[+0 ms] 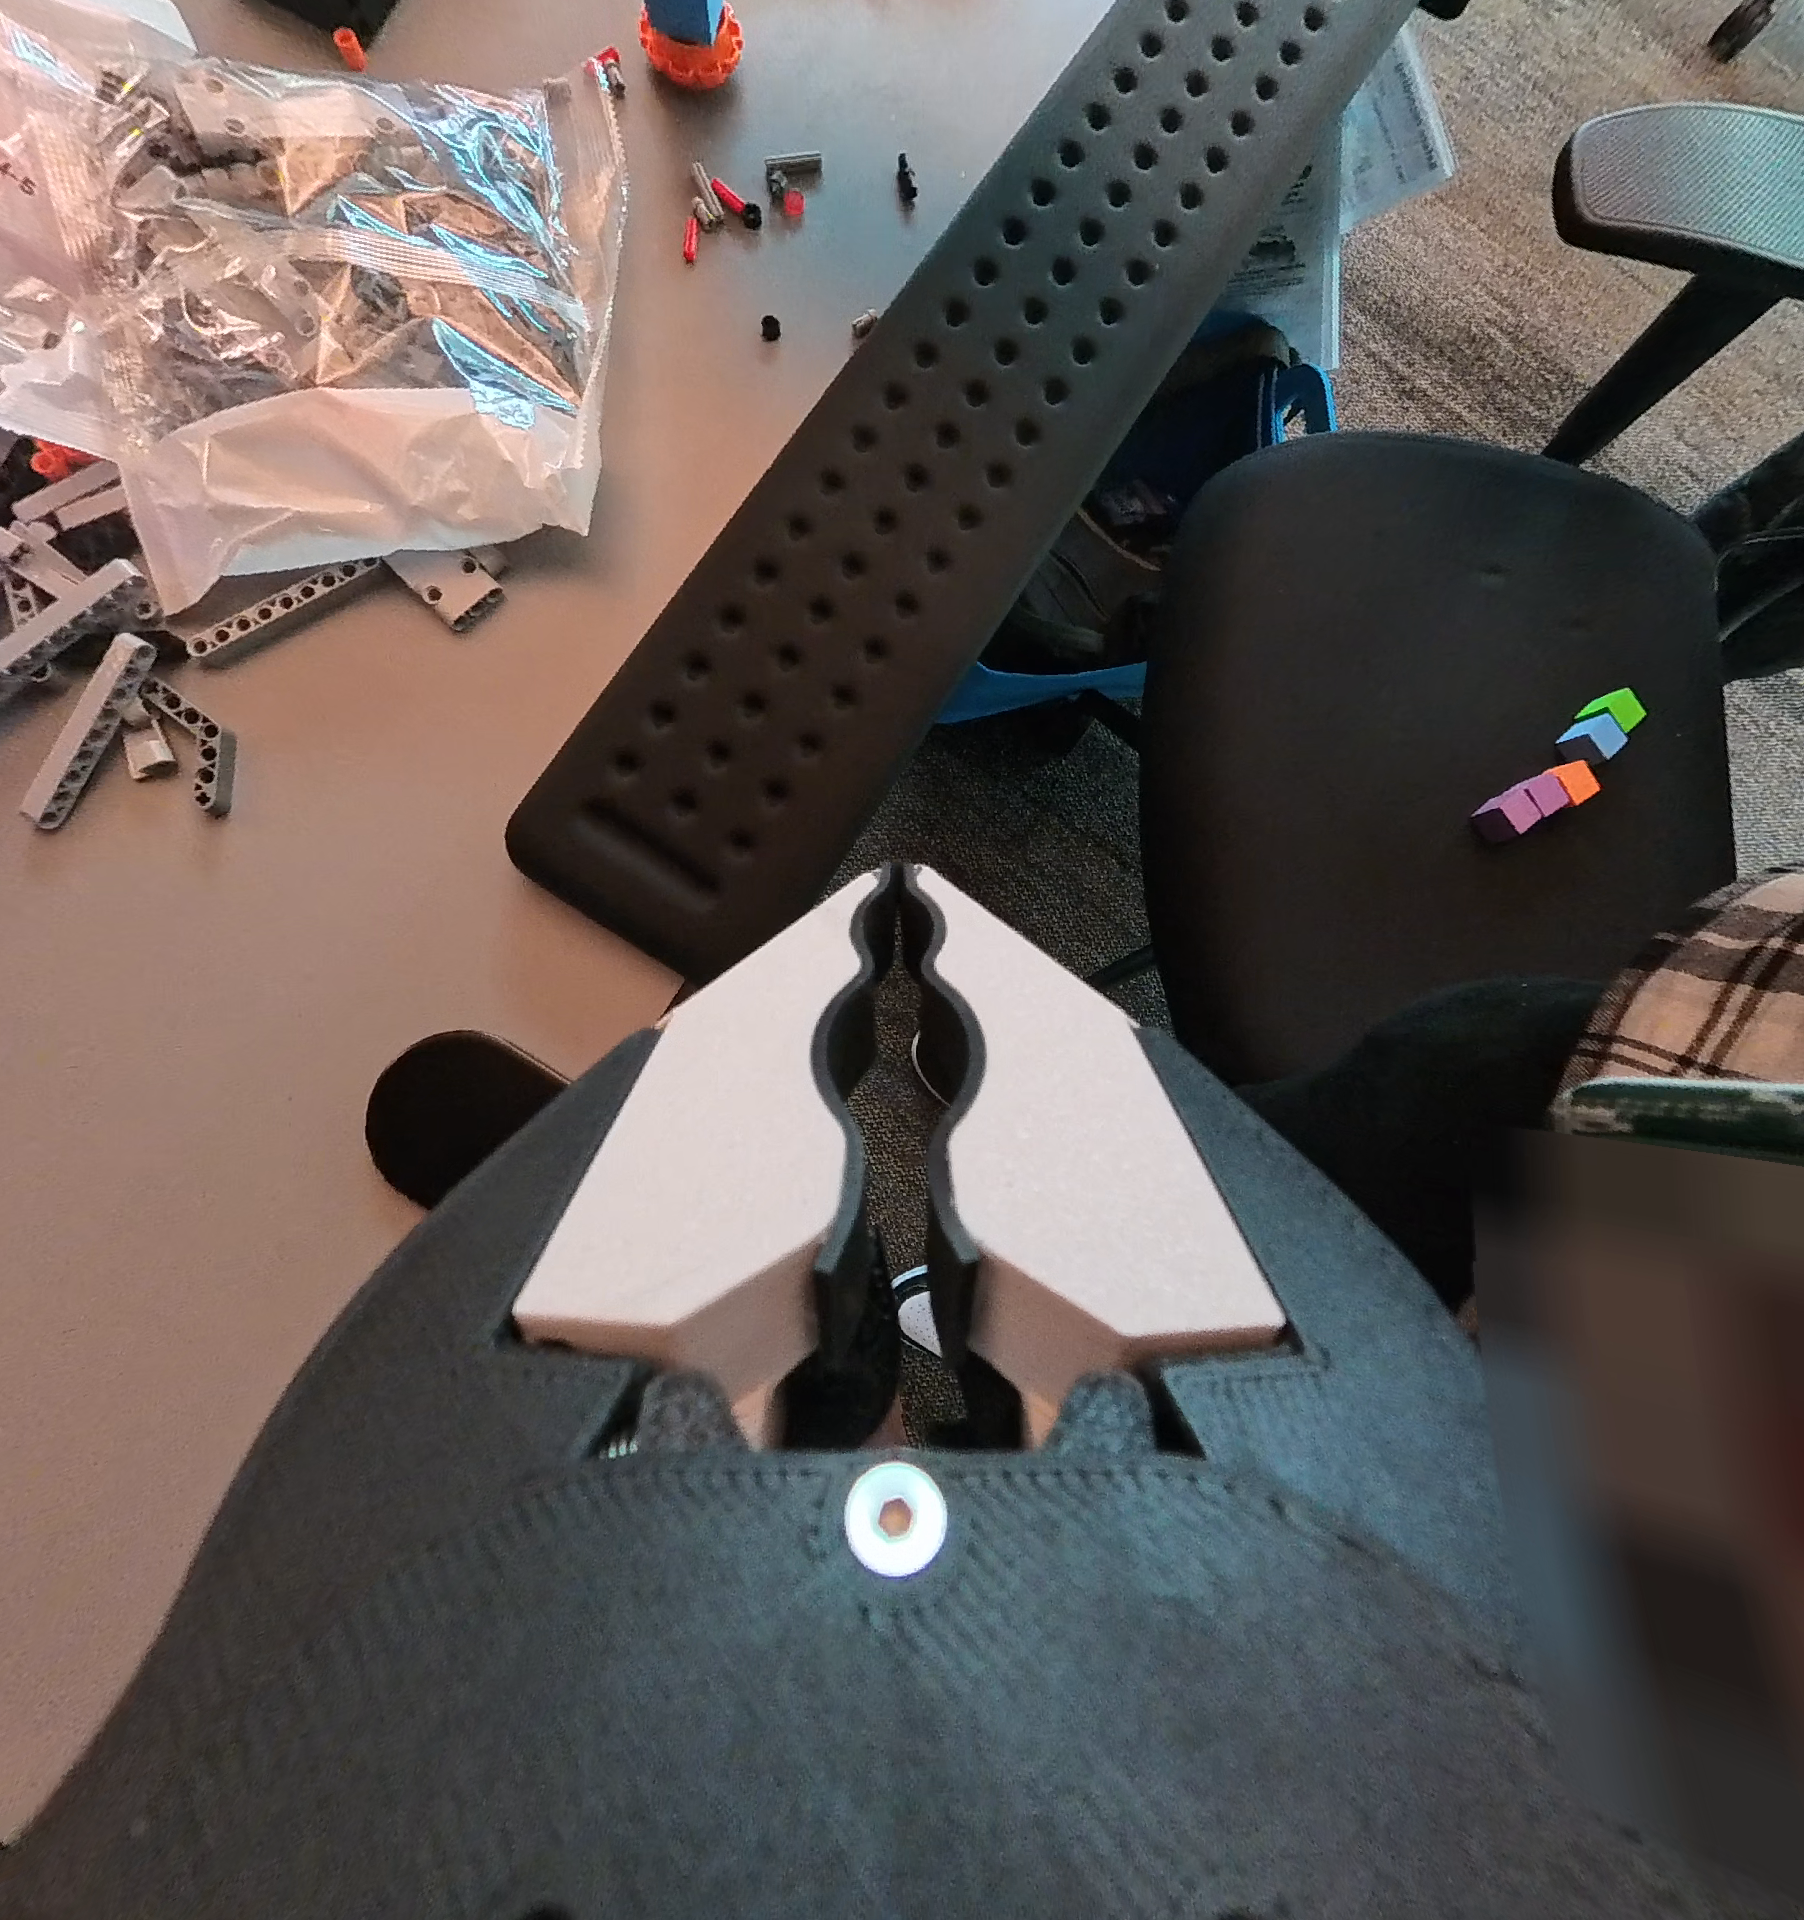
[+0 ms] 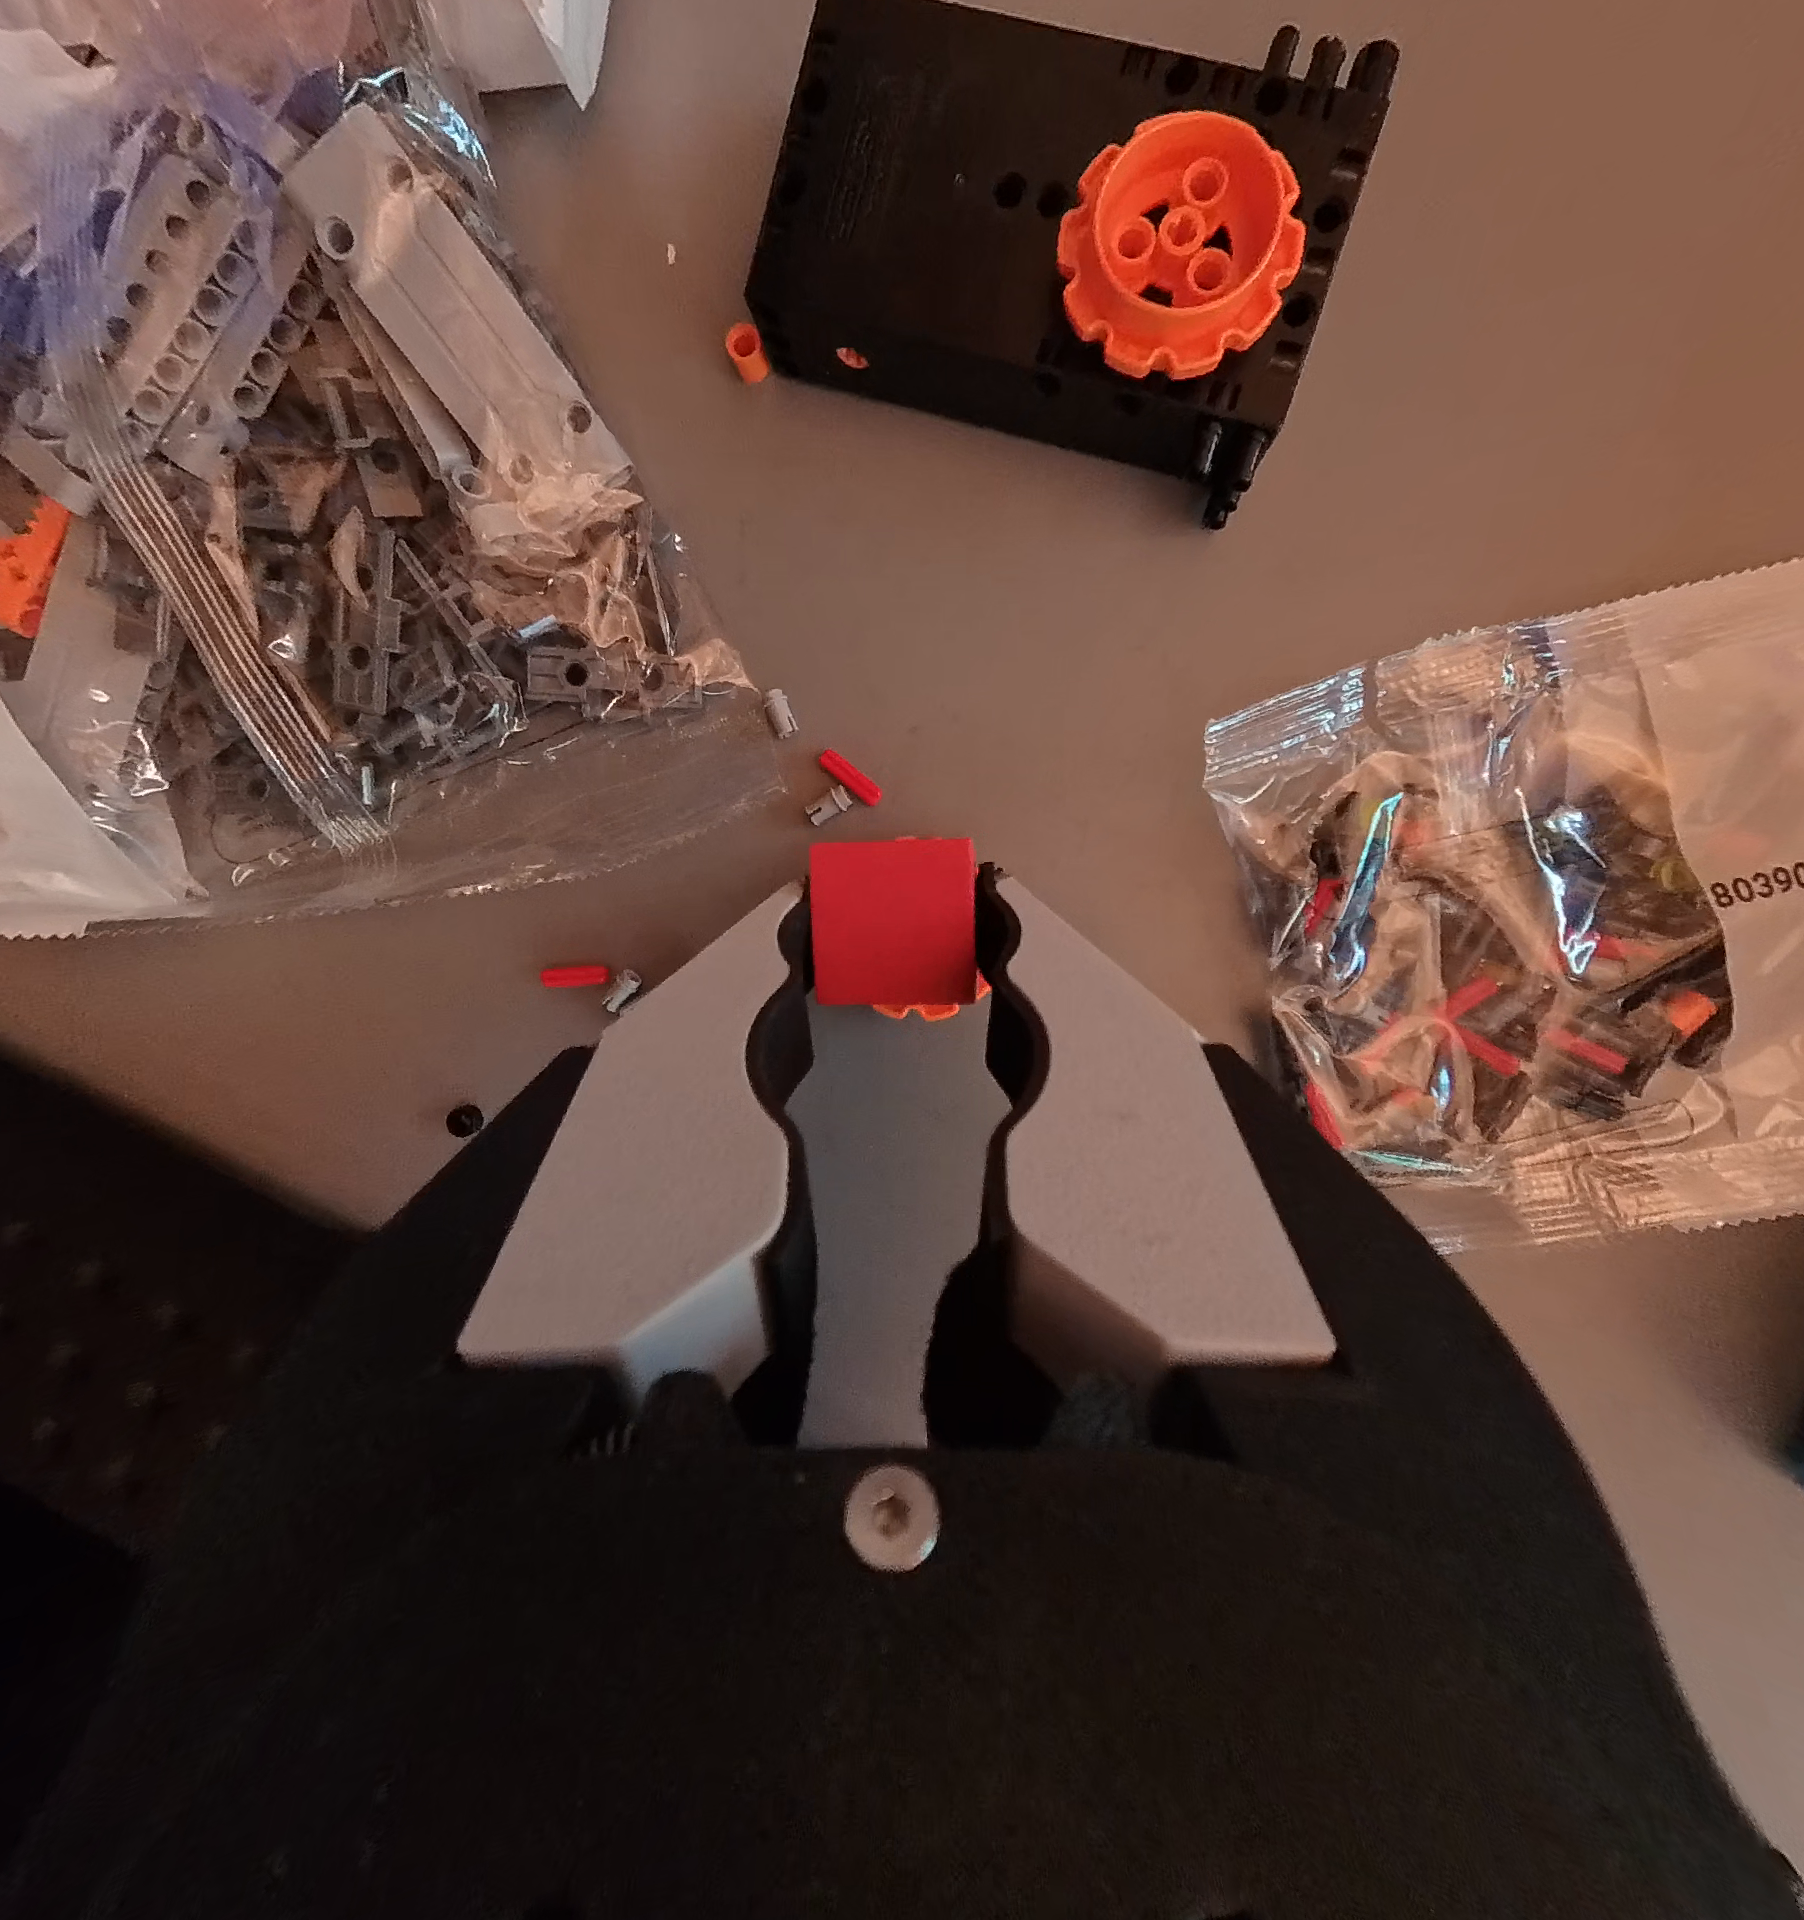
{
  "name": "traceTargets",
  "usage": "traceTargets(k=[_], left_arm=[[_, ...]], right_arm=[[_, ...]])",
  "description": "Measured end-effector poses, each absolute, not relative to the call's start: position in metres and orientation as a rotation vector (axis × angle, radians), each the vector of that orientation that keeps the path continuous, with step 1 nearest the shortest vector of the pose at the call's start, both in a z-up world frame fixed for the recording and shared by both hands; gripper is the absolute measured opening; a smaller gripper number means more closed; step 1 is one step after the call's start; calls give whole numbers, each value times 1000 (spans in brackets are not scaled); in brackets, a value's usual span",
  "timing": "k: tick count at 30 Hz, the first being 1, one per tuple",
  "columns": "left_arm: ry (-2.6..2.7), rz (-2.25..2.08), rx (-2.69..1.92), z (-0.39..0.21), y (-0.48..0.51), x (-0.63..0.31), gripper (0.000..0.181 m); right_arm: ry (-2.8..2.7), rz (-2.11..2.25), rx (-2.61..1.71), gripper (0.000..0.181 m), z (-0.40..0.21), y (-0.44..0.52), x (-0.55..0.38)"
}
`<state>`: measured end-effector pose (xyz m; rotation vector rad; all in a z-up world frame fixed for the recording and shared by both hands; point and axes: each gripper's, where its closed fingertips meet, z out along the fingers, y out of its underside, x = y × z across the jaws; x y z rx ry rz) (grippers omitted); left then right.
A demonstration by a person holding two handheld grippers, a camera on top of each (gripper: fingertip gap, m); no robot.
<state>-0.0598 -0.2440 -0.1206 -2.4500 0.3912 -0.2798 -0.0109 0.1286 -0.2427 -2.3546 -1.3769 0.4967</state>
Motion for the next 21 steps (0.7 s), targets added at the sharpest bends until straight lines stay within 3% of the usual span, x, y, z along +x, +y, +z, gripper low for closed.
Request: traceTargets(k=[11, 21], left_arm=[[397, -288, -2451, -122, -244, -59, 0], [398, -290, -2453, -122, -243, -61, 0]], right_arm=[[-1374, 460, -2361, 28, -244, 128, -8], [-1273, 543, -2331, 47, -211, 119, 11]])
